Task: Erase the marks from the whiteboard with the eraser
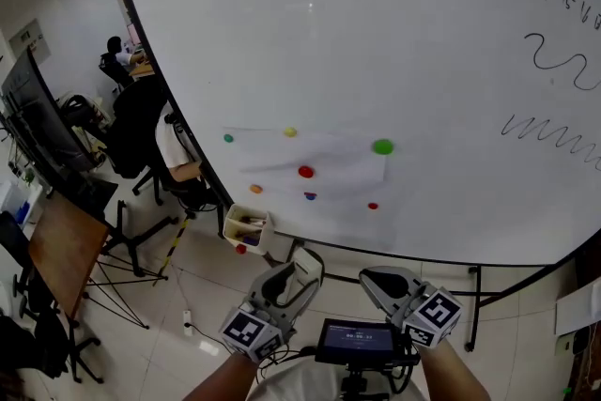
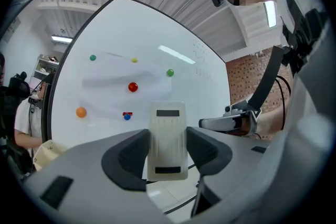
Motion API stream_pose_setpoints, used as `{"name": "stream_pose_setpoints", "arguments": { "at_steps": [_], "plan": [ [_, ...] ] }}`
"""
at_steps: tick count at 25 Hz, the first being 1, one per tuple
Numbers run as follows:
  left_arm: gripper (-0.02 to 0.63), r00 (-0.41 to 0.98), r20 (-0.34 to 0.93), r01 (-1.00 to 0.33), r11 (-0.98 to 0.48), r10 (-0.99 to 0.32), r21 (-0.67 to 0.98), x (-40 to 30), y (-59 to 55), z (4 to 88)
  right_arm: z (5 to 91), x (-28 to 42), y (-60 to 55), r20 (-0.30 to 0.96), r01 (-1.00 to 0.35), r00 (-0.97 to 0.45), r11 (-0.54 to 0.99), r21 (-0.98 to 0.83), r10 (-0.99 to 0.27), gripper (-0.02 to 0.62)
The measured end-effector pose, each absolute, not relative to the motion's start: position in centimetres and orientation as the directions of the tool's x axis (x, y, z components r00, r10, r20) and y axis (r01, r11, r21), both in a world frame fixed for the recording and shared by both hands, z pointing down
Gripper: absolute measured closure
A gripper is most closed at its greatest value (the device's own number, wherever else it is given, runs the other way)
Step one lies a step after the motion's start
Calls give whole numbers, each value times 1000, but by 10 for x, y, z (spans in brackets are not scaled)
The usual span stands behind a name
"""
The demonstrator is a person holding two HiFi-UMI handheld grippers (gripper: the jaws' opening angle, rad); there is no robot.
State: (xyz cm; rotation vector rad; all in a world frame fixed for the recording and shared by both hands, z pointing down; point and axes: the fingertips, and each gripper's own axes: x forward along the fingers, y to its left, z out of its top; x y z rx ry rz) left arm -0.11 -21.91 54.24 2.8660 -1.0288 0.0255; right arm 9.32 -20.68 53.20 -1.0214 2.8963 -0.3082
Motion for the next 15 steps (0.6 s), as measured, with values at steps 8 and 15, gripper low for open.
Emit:
{"name": "stream_pose_setpoints", "arguments": {
  "at_steps": [8,15],
  "plan": [
    [356,761,81,-649,-755,-644,95,24,-221,554,539,120,-210,1,-598,-787,763,-246,-617,581],
    [356,732,85,-682,-726,-676,93,44,-217,564,545,140,-209,2,-571,-809,784,-244,-588,581]
  ]
}}
